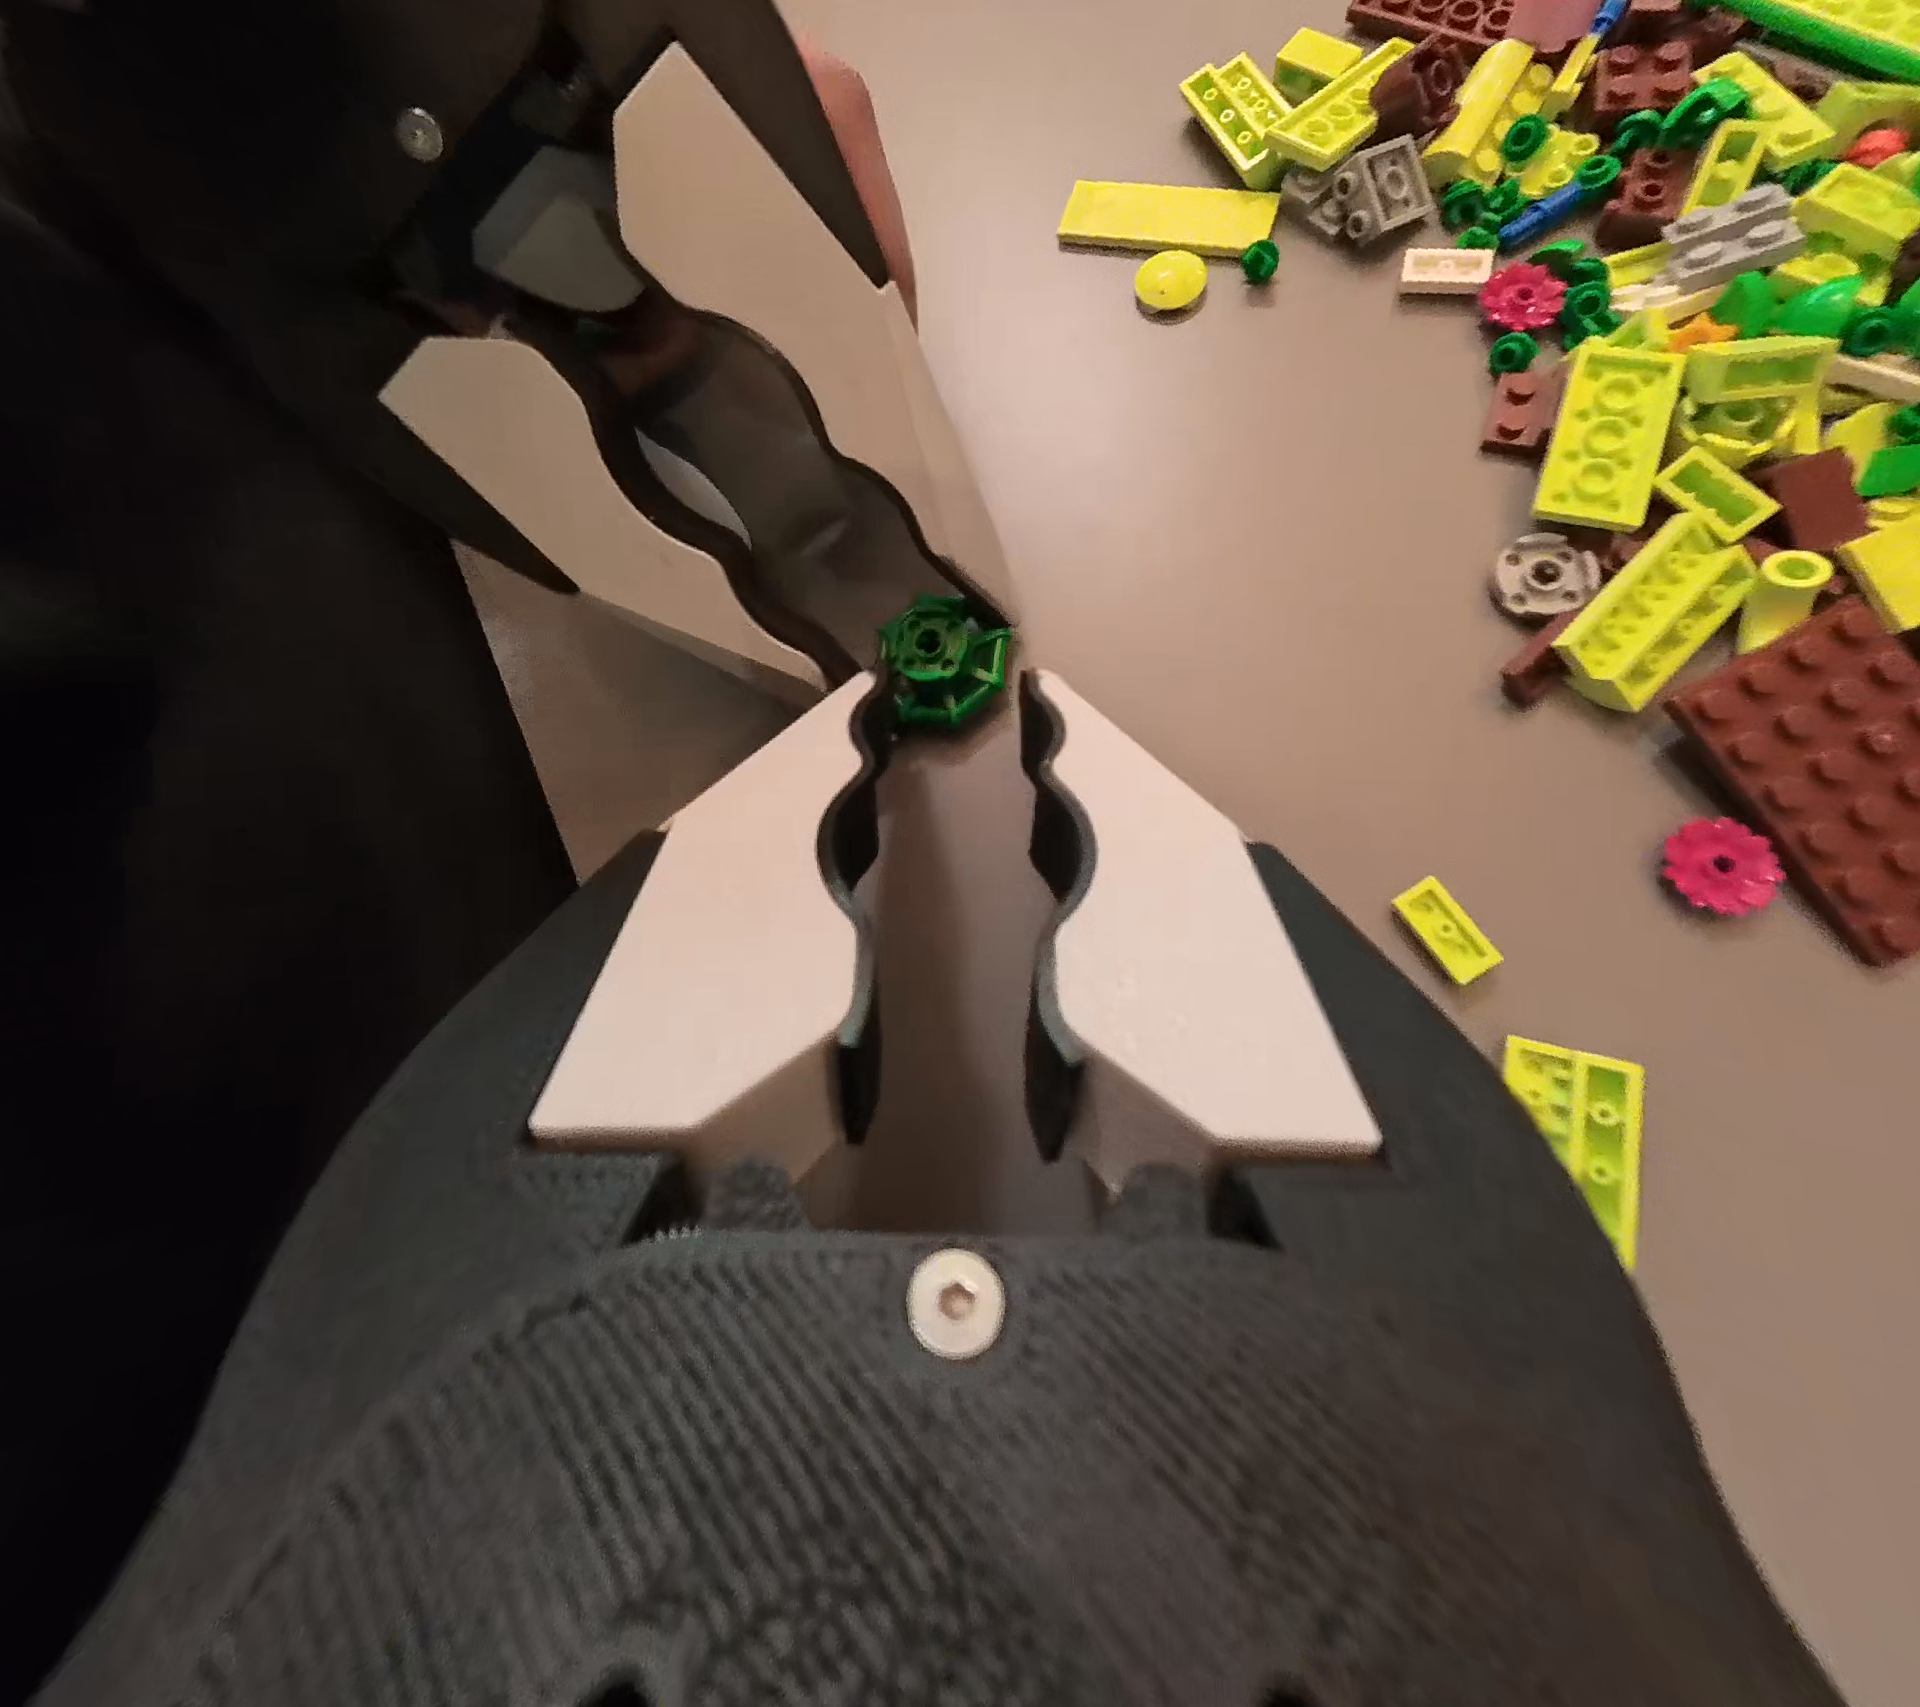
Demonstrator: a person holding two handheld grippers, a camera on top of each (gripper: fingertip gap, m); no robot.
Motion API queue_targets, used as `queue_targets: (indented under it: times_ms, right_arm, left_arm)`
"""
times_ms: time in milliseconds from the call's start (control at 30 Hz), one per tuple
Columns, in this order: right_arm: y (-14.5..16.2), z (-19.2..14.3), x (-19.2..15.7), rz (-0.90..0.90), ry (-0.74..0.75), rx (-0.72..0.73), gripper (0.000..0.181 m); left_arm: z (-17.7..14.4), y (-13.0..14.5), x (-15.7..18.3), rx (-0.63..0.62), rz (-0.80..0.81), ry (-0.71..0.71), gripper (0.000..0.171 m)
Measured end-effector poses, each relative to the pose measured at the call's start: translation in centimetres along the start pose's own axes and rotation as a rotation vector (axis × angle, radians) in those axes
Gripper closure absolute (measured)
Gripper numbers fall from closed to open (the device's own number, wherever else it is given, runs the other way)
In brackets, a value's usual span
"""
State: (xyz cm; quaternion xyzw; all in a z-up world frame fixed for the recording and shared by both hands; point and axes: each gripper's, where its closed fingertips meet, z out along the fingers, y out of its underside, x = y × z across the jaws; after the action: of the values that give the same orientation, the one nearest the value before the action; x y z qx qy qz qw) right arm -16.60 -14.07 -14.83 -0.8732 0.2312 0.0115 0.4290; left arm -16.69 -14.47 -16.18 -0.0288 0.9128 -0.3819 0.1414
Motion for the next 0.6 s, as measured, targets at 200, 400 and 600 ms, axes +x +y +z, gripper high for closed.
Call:
queue_targets:
  times_ms: [200,400,600]
  right_arm:
    - [-0.2,-0.5,0.7,0.008,0.015,0.006,0.159]
    - [-0.5,-1.6,1.0,0.009,0.053,0.068,0.163]
    - [0.2,-1.5,0.7,0.023,0.064,0.070,0.161]
  left_arm:
    - [-1.2,-1.3,0.7,0.107,-0.154,0.175,0.125]
    - [0.0,-0.2,0.8,0.022,-0.021,0.319,0.116]
    - [-0.5,0.2,0.8,0.022,-0.050,0.387,0.138]
